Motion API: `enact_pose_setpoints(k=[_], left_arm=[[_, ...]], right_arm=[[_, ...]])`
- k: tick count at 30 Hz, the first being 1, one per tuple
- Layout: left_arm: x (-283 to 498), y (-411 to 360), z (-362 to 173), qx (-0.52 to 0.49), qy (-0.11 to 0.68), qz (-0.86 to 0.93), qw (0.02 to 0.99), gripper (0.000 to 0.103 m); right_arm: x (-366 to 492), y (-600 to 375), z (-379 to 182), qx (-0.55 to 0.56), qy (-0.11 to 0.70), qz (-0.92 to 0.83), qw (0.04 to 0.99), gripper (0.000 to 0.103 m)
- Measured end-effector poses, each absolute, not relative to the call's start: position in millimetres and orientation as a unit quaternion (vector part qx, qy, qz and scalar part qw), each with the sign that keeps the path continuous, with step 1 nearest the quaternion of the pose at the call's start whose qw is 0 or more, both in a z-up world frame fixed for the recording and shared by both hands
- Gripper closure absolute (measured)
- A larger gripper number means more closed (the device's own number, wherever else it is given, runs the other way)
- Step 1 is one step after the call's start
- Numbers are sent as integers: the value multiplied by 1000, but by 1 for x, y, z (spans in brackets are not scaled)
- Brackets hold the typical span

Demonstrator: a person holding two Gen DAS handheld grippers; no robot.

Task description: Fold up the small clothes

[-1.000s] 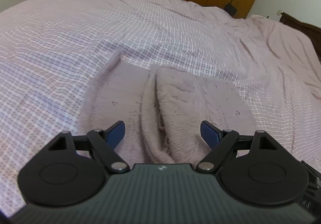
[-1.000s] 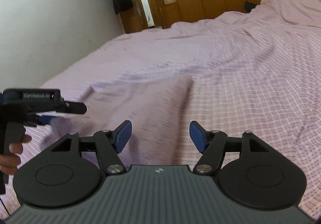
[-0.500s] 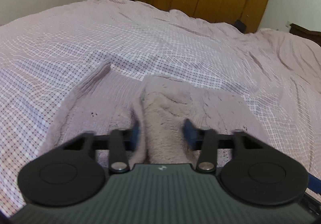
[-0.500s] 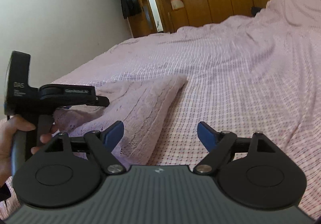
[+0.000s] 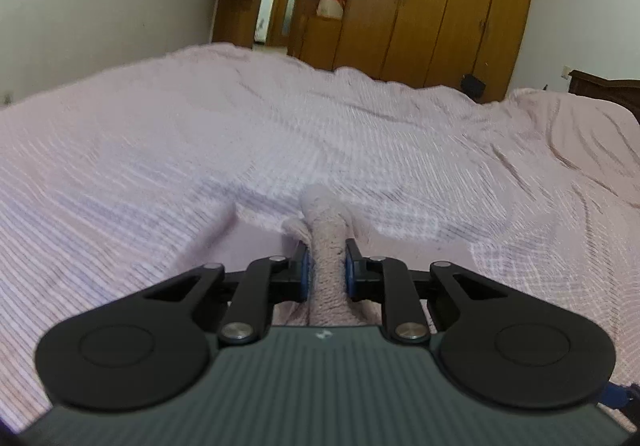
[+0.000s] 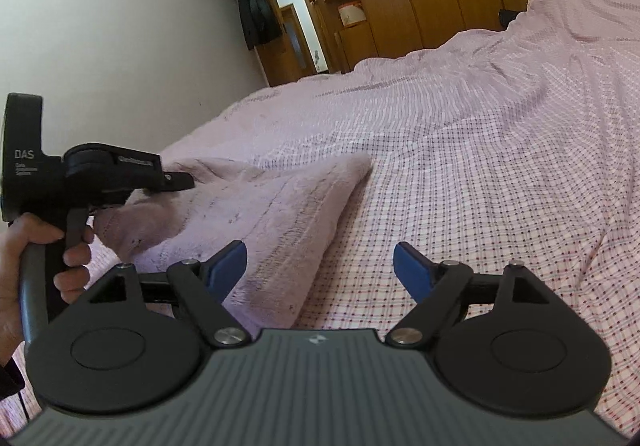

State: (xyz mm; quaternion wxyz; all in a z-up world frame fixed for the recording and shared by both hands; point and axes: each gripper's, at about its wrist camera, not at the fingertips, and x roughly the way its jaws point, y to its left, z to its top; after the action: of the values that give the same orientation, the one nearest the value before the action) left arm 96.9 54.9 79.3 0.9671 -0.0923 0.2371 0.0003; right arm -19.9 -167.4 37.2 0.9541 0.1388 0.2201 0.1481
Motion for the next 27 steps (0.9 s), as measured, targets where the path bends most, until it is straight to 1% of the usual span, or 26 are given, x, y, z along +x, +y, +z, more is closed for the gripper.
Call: enact_pose_setpoints(k=[5, 10, 14, 16, 17, 18, 19, 21, 24, 27], left_arm=[[94, 86, 79, -91, 241, 39, 965, 84], [92, 121, 55, -109, 275, 67, 953, 84], [88, 133, 43, -134, 289, 55, 946, 79], [84, 135, 42, -139, 291, 53, 945, 73], [83, 136, 43, -141, 295, 52, 944, 66], [83, 136, 43, -142, 297, 52, 943, 55], [80, 138, 43, -143, 302, 52, 941, 51], [75, 142, 42, -149, 310, 52, 938, 36], [71, 148, 39, -166, 328, 32, 930, 28], [69, 155, 32, -189, 340, 14, 921, 27]], right_arm=[[-19, -167, 36, 139, 222, 148, 954, 18], [-18, -162, 33, 130, 225, 154, 953, 18], [-16, -157, 29, 122, 232, 158, 952, 18], [-14, -153, 26, 116, 237, 160, 951, 18], [-14, -152, 25, 114, 239, 161, 951, 18], [-14, -150, 23, 112, 241, 162, 950, 17], [-14, -149, 22, 111, 242, 163, 950, 17], [-13, -147, 20, 109, 246, 166, 949, 17], [-11, -146, 19, 121, 252, 167, 945, 17], [-3, -146, 22, 144, 261, 172, 939, 15]])
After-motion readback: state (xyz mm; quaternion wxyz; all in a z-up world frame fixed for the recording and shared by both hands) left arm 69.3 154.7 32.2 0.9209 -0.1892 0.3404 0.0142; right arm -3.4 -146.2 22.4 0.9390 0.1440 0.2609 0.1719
